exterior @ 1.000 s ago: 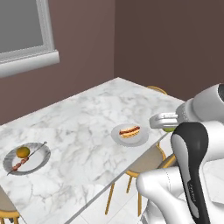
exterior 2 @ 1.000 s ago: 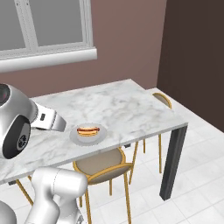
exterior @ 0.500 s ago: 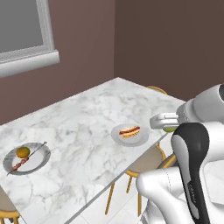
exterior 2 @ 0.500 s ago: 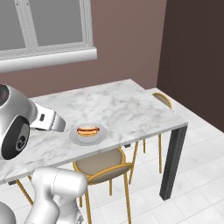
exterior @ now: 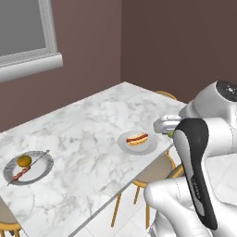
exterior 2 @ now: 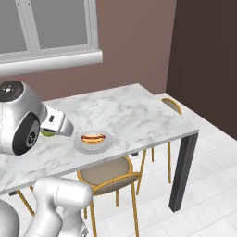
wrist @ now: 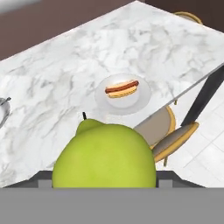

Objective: Pick up the pear and orange from the fridge and place one fruit on each plate on the dining counter.

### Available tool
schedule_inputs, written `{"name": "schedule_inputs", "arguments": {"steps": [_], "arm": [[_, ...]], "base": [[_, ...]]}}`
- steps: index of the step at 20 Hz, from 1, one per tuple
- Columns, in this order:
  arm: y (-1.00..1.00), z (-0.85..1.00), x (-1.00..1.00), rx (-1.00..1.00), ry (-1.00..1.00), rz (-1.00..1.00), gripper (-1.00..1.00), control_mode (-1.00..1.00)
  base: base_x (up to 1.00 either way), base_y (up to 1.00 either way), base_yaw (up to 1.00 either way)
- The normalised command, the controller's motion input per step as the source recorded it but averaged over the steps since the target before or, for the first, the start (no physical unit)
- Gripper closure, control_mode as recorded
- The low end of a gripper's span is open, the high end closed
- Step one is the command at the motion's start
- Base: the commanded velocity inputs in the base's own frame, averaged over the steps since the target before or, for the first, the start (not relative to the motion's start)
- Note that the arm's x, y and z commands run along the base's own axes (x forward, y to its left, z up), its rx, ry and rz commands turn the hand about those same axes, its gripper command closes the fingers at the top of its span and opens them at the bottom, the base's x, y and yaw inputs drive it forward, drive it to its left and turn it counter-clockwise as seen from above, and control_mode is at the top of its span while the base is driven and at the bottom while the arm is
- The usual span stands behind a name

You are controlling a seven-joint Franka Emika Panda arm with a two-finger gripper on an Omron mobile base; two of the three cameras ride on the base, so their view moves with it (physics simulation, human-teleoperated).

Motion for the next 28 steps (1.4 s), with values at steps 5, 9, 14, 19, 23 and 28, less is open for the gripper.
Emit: {"name": "schedule_inputs", "arguments": {"steps": [5,9,14,19,23,28], "arm": [[0.13,-0.11,1.0,0.0,0.83,0.0,1.0,-1.0],[0.02,-0.43,1.0,0.01,0.55,0.0,1.0,-1.0],[0.0,-0.96,0.92,0.0,0.01,0.0,1.0,-1.0],[0.0,-0.96,0.35,0.0,-0.27,0.0,1.0,-1.0],[0.0,-0.62,0.0,0.0,-0.41,0.0,1.0,-1.0],[0.0,-0.1,0.05,0.0,-0.27,0.0,1.0,-1.0]], "base": [[0.0,0.0,0.0],[0.0,0.0,0.0],[0.0,0.0,0.0],[0.0,0.0,0.0],[0.0,0.0,0.0],[0.0,0.0,0.0]]}}
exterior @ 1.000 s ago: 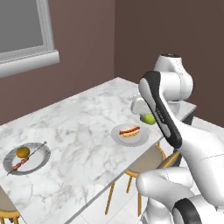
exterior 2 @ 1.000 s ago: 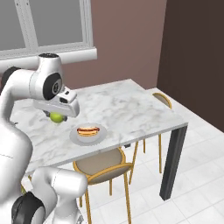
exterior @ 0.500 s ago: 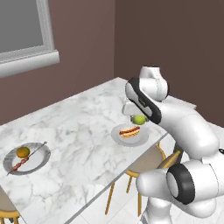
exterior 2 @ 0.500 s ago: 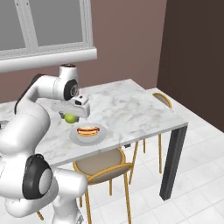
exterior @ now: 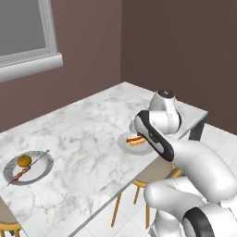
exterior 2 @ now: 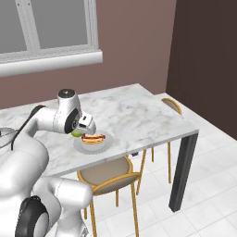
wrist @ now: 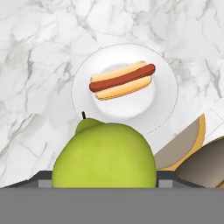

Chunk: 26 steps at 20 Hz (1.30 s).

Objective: Pick up the pear and orange from the fridge and place one fruit on each plate on the dining counter.

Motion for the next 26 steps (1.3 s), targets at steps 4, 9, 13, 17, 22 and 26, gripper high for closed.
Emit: {"name": "schedule_inputs", "arguments": {"steps": [4,9,13,17,22,26], "arm": [[0.0,0.0,0.35,0.0,0.07,0.0,1.0,-1.0],[-0.06,-0.21,0.11,0.0,0.16,0.0,1.0,-1.0],[-0.09,-0.4,0.07,0.0,0.11,0.0,1.0,-1.0],[0.0,-0.27,0.0,0.0,0.01,0.0,1.0,-1.0],[0.0,-0.35,0.0,-0.01,0.0,0.0,1.0,-1.0],[0.0,-0.2,0.11,-0.05,0.0,0.0,1.0,-1.0]], "base": [[0.0,0.0,0.0],[0.0,0.0,0.0],[0.0,0.0,0.0],[0.0,0.0,0.0],[0.0,0.0,0.0],[0.0,0.0,0.0]]}}
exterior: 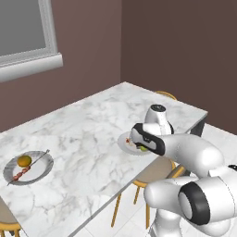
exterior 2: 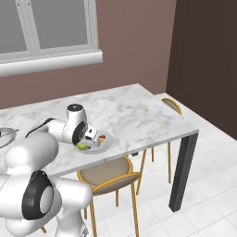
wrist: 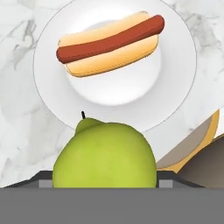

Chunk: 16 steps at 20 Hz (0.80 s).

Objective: Pick up the pear and orange from the fridge and place one fruit on each plate on the dining counter.

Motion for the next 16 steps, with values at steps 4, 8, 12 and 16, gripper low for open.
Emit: {"name": "schedule_inputs", "arguments": {"steps": [4,8,12,16], "arm": [[0.0,-0.02,0.24,-0.04,0.0,0.0,1.0,-1.0],[0.0,-0.03,0.54,-0.03,0.0,0.0,1.0,-1.0],[0.0,-0.12,0.53,0.0,0.0,0.0,1.0,-1.0],[0.0,-0.16,0.04,0.0,0.05,0.0,1.0,-1.0]], "base": [[0.0,0.0,0.0],[0.0,0.0,0.0],[0.0,0.0,0.0],[0.0,0.0,0.0]]}}
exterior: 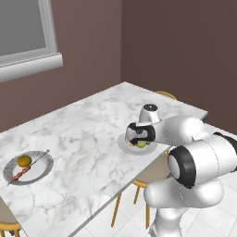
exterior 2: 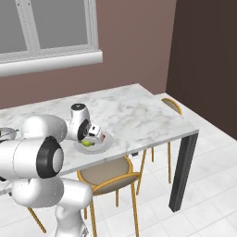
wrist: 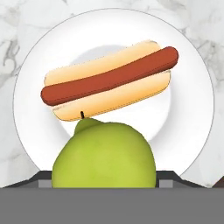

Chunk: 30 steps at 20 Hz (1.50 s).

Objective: Pick up the pear and orange from the fridge and place one fruit on each plate on the dining counter.

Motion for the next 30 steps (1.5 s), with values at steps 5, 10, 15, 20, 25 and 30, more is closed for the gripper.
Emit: {"name": "schedule_inputs", "arguments": {"steps": [5,10,15,20,25,30], "arm": [[0.0,-0.16,0.0,0.0,0.06,0.0,1.0,-1.0],[0.0,-0.1,0.0,0.0,0.02,0.0,1.0,-1.0],[-0.01,0.0,-0.14,0.0,0.0,0.0,1.0,-1.0],[-0.1,0.02,-0.47,0.01,-0.07,-0.02,1.0,-1.0],[-0.12,-0.06,-0.08,0.0,0.0,-0.04,1.0,-1.0],[0.0,-0.03,0.44,0.0,0.03,-0.03,1.0,-1.0]], "base": [[0.0,0.0,0.0],[0.0,0.0,0.0],[0.0,0.0,0.0],[0.0,0.0,0.0],[0.0,0.0,0.0],[0.0,0.0,0.0]]}}
